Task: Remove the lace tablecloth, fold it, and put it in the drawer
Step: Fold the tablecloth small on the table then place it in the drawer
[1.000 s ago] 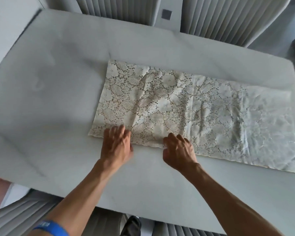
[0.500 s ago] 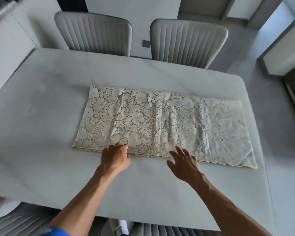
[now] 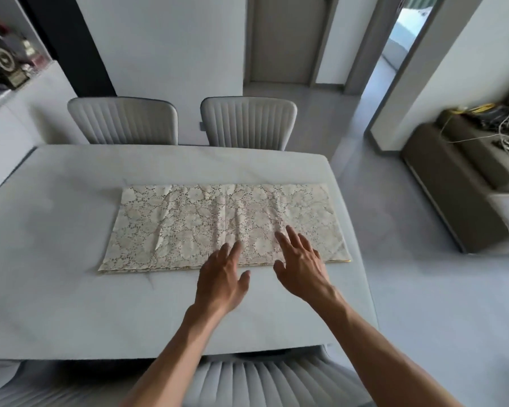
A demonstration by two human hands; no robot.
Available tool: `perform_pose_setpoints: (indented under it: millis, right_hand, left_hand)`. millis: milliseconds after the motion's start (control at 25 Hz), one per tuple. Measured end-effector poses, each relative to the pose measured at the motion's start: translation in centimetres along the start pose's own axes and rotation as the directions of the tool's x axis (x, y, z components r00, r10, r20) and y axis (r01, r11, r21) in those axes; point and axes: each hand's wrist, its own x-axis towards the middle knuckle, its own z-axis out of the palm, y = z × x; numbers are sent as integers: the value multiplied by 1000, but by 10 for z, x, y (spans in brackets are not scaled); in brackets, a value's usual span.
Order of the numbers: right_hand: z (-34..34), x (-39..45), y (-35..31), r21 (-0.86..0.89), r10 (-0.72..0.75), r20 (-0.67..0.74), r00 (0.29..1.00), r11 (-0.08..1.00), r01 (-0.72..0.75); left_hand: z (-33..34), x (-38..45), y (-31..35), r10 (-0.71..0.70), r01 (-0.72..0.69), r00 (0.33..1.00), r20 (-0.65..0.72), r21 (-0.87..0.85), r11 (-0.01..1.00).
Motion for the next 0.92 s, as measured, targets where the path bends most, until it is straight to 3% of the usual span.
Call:
perform_pose_setpoints:
  millis: [240,360,480,560,760,920]
  right_hand:
    - [-53,-42,60,65,-47,-78,996,997,52]
    - [-83,-57,109,167,-166,-183,969,966,197]
    - [-105,-75,181,124,-242,-220,945,954,274]
    - [-116,-90,224,94,-252,-221,942,956,278]
    - [-135,-85,283,79,-329,-135,934,936,342]
    - [-124,-51,298,105,-385,-88,919,914,393]
  left_hand:
    - [15,-73,52,-182,179,983,-26,-90,980]
    - [38,-70,119,-194,181,973,-126,-110,977]
    - [59,-58,193,-268,212,923,-276,-217,953]
    - [68,-55,232,-330,251,880,-341,-255,934]
    - [99,-50,312,-421,315,855,-302,-341,886]
    - [117,-33,312,-568,353,730,-379,-502,789]
